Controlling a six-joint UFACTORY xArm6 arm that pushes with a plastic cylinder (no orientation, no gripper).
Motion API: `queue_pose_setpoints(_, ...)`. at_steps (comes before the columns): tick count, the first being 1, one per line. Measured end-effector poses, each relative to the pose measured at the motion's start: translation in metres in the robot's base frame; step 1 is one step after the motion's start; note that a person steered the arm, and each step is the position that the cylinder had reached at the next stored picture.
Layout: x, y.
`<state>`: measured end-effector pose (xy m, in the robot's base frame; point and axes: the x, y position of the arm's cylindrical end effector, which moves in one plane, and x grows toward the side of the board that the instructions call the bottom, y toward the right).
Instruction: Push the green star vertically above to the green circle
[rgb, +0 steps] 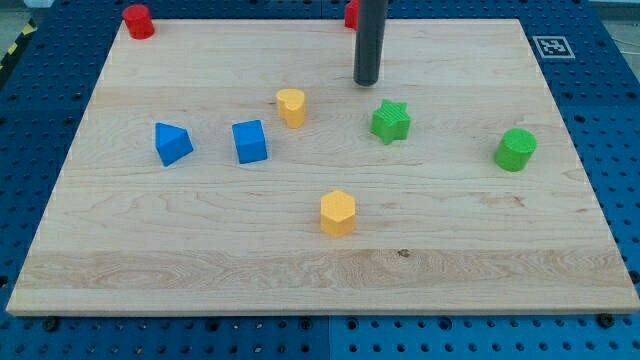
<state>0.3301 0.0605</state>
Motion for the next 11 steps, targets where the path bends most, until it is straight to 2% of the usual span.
queue_pose_setpoints(2,0.051,-0.019)
queue_pose_setpoints(4,0.083,-0.039)
queue_pose_setpoints(6,0.118,-0.016)
queue_pose_setpoints(7,0.113,-0.011)
queue_pose_setpoints(9,0.076,-0.011)
queue_pose_setpoints(11,0.089,0.002)
